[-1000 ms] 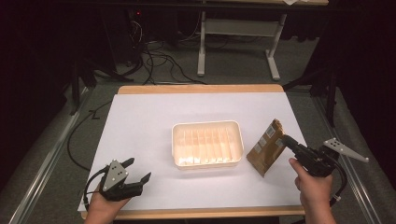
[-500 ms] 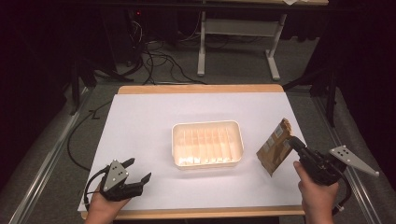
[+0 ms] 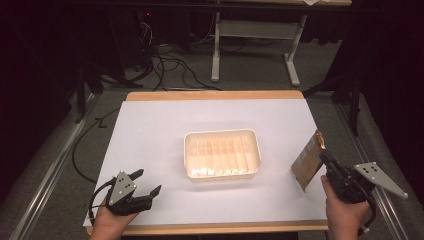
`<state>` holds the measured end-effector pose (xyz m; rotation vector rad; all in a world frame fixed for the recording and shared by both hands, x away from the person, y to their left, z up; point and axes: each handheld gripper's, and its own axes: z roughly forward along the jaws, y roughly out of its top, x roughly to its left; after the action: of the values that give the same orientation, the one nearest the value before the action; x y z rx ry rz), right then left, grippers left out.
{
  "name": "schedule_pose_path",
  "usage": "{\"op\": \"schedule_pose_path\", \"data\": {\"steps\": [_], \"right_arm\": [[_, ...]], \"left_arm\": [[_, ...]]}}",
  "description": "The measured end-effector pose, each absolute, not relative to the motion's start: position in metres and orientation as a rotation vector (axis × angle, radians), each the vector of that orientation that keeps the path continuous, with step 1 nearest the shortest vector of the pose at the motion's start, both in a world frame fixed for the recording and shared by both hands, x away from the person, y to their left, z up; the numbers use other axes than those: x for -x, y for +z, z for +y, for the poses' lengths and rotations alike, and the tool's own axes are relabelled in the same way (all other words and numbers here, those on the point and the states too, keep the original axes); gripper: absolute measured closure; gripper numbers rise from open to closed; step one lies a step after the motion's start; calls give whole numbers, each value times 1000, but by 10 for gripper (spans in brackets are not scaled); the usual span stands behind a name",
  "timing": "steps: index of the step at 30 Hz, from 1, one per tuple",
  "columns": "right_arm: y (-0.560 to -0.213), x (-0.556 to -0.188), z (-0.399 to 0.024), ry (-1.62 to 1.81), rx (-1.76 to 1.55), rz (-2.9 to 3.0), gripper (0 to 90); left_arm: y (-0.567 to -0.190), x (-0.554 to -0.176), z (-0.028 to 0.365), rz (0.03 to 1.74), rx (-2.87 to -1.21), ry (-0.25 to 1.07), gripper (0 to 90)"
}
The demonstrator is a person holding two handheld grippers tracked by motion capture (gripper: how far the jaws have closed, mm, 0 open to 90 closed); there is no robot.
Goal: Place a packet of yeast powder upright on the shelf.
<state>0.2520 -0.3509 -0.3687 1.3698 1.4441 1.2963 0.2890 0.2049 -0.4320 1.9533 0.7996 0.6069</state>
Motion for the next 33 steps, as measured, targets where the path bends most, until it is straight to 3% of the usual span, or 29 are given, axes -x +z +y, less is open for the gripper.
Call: {"op": "schedule_pose_path", "data": {"steps": [33], "right_arm": [[-392,-279,-343,1801,-1548,1430,898]], "left_arm": [[-434,-290,204,813,-1952,593,240]]}}
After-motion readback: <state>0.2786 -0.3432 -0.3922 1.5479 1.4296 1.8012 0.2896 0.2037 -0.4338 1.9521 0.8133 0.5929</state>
